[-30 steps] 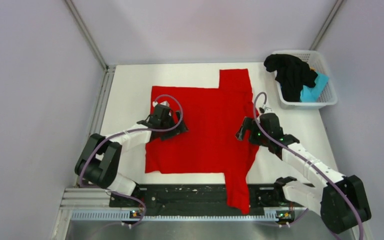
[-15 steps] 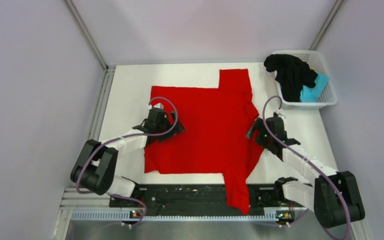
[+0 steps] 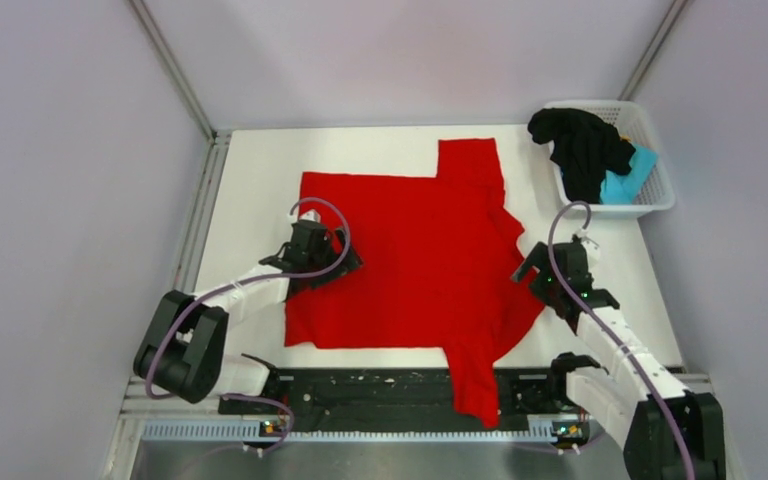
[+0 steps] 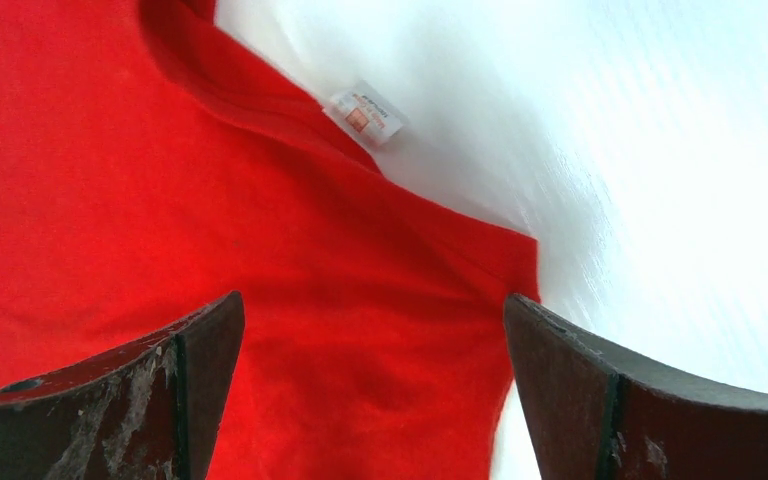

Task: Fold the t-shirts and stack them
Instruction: Flatten out the tshirt

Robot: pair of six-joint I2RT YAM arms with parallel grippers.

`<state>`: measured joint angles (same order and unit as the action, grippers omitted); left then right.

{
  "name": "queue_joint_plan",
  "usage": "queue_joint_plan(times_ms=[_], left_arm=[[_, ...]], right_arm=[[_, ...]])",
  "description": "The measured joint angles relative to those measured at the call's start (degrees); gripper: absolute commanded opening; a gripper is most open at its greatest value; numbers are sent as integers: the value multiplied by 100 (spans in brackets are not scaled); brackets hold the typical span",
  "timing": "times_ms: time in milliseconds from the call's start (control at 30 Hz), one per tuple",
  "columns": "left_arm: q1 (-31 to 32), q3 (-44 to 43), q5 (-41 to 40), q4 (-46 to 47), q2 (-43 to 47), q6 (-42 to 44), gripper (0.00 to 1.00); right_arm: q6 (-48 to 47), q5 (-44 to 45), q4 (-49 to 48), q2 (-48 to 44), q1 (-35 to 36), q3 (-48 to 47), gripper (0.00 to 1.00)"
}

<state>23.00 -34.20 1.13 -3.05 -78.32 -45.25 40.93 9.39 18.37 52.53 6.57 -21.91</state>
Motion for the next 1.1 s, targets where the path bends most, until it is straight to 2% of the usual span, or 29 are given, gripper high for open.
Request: queue_joint_plan(times_ms=[133,267,333,433,567,667,800,1100], left_arm=[[-11,-72,-66,-363,96,66,99],[-17,-264,-232,-739,173,144,99],[-44,-442,-345,-846,175,181,99],[-149,-684,-522,-859,144,214,99],[-483,-1016,-562,-780,-271,258,99],[-841,-1115,-328,-669,-863,299,99],[-1132,-1329,-87,-518,-1185,323,99],[-1377,-1915,240,-424,-1823,341,99]], right_arm=[[-229,-236,264,-428,-2,-267,99],[-361,-667,-7,-326,90,-658,99],[-437,-695,-186,42,363,-953,99],[-538,-474,-448,1047,1161,-1578,99],[-629,-393,-715,2472,1580,-2380,99],[-704,-188,-844,3403,1567,-2826,99],[-813,-52,-872,4476,1362,-3357,99],[-1051,321,-896,5383,555,-4297,99]])
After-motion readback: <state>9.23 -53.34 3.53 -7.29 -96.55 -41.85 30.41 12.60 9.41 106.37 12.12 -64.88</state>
